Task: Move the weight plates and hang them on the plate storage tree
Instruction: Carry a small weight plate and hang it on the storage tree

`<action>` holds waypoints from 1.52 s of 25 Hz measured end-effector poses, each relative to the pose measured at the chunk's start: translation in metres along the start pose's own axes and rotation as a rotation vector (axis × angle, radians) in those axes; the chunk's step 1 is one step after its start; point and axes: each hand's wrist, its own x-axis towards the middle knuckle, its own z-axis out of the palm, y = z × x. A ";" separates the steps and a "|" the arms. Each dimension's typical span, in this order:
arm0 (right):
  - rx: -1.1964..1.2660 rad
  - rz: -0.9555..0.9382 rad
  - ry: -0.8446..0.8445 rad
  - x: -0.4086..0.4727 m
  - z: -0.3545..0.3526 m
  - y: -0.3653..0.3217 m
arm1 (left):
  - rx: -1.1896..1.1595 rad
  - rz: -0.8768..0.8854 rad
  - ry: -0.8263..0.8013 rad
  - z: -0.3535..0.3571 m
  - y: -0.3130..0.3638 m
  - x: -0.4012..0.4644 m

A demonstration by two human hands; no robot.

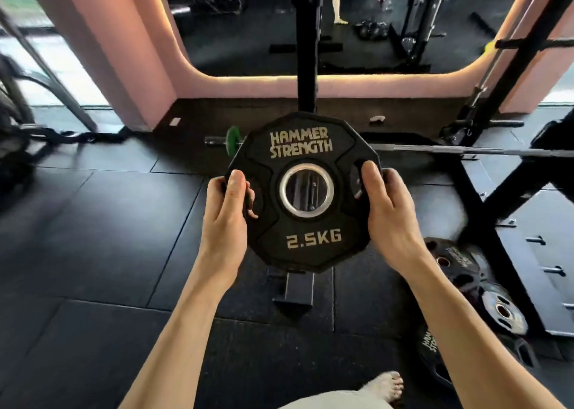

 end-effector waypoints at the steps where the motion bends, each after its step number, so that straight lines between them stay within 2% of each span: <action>1: -0.006 -0.015 -0.027 -0.013 0.029 -0.008 | 0.013 0.029 0.018 -0.033 0.007 -0.002; 4: -0.035 -0.058 -0.108 -0.041 0.110 -0.030 | 0.067 0.093 0.073 -0.124 0.025 -0.001; 8: -0.060 -0.097 -0.194 -0.054 0.200 -0.047 | 0.061 0.081 0.169 -0.214 0.034 0.012; 12: -0.093 -0.133 -0.286 -0.037 0.302 -0.052 | 0.075 0.070 0.300 -0.295 0.029 0.051; 16: -0.066 -0.156 -0.335 0.000 0.399 -0.052 | 0.052 0.057 0.339 -0.360 0.025 0.119; 27: -0.086 -0.126 -0.337 0.143 0.656 -0.069 | 0.043 0.022 0.383 -0.514 0.030 0.356; 32: -0.081 -0.105 -0.244 0.215 0.785 -0.059 | 0.008 0.002 0.316 -0.595 0.011 0.497; 38: -0.107 -0.061 -0.133 0.304 0.903 -0.074 | 0.017 -0.029 0.200 -0.661 0.010 0.661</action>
